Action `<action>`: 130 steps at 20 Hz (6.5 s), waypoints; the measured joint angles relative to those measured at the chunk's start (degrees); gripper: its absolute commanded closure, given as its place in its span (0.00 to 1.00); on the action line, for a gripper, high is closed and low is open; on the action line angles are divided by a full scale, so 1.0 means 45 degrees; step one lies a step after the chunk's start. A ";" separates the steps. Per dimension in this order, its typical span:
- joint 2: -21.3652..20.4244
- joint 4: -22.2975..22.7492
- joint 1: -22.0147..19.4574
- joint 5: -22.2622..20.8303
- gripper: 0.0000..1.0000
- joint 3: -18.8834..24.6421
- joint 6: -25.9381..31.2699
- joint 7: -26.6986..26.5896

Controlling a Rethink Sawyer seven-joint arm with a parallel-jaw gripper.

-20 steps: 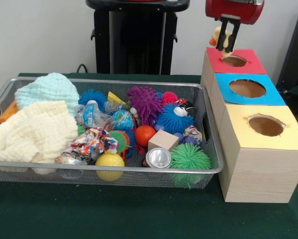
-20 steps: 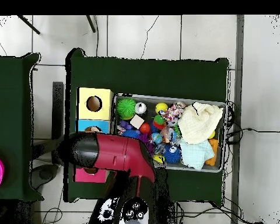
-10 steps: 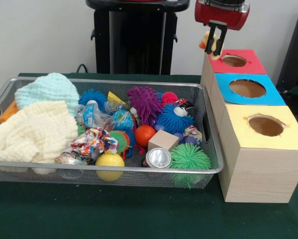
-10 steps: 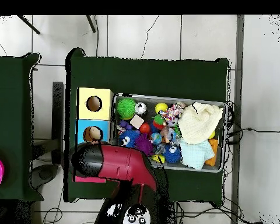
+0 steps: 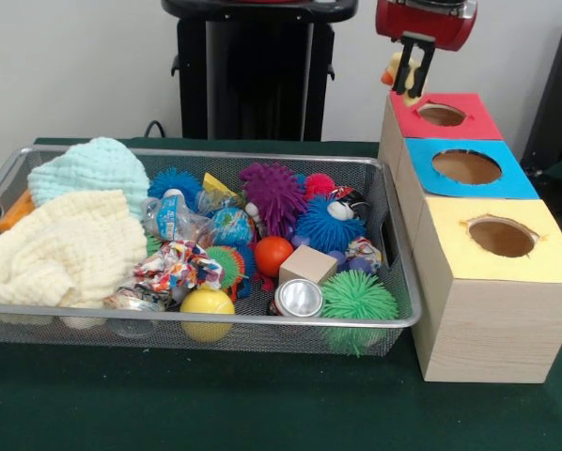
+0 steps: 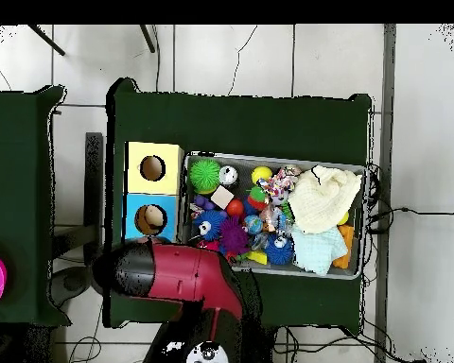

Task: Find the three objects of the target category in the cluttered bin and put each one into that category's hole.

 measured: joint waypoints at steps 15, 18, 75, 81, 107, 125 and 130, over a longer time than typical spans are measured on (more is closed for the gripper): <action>-0.0127 0.0000 0.0687 0.0364 1.00 -0.0165 0.0005 0.0000; -0.0122 0.0000 0.0687 0.0414 1.00 -0.0167 0.0005 0.0000; 0.0512 0.0134 0.1318 0.1604 0.00 -0.0492 0.0005 0.0000; 0.0372 0.0144 0.0937 0.1597 0.00 -0.0507 0.0005 0.0000; -0.0603 0.0461 -0.3865 -0.0364 0.00 -0.0528 -0.0055 0.0000; -0.0605 0.0759 -0.5070 -0.1256 0.00 -0.0162 -0.1088 0.0000; -0.0606 0.0764 -0.5121 -0.1422 1.00 0.0044 -0.1183 0.0000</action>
